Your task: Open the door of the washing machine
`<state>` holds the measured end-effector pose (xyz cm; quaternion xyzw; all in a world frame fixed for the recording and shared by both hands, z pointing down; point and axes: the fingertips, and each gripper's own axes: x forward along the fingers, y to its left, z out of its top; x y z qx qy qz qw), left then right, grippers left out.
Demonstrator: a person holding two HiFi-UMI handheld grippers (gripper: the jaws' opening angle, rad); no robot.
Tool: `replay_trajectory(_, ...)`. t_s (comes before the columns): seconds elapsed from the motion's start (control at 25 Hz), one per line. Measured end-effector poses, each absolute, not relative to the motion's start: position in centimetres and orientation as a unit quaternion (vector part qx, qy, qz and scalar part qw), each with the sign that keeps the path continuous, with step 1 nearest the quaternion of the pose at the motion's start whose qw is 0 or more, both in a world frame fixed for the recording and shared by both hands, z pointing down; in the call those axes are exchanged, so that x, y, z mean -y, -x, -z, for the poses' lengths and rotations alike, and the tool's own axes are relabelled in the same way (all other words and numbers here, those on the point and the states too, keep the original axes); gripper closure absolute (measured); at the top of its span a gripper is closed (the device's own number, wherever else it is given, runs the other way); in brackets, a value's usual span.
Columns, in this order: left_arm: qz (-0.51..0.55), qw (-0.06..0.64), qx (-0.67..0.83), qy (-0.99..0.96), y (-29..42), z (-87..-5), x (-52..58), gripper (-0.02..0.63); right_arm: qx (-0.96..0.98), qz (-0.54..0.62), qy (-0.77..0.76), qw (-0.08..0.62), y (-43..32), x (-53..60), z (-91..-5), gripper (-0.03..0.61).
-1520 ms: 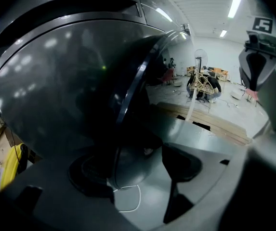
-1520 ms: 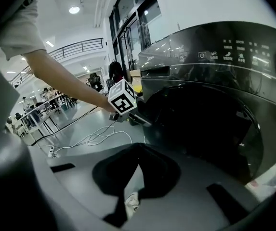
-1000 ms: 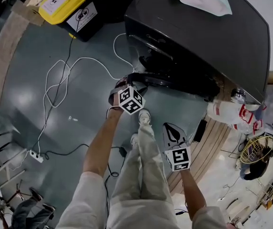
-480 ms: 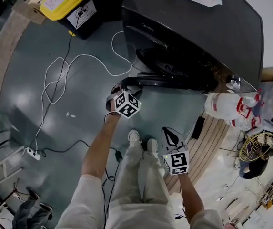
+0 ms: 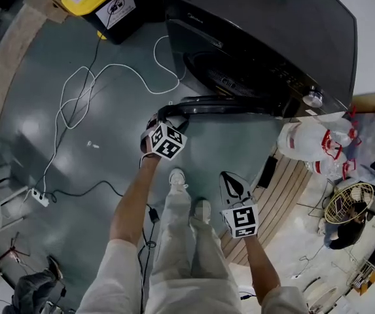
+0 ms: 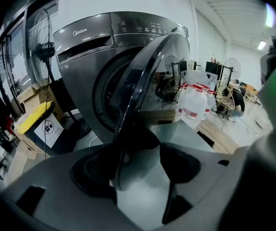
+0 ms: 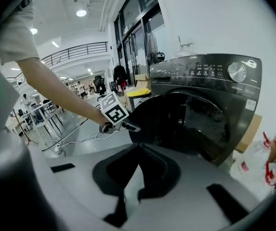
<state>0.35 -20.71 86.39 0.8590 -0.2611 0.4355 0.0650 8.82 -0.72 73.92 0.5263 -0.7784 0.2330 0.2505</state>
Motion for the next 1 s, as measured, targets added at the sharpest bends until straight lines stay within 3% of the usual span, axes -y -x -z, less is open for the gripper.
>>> replay_trajectory(0.6,-0.409,0.118,0.32,-0.846,0.3,-86.0,9.9,0.318,0.795,-0.221,-0.507,0.25,-11.1,-6.9,-74.5,0.578)
replay_trajectory(1.0,-0.409,0.141,0.281,-0.857,0.3,-85.6,2.3,0.357,0.797,-0.22,-0.501,0.254,-8.6,-9.8,-73.5,0.579)
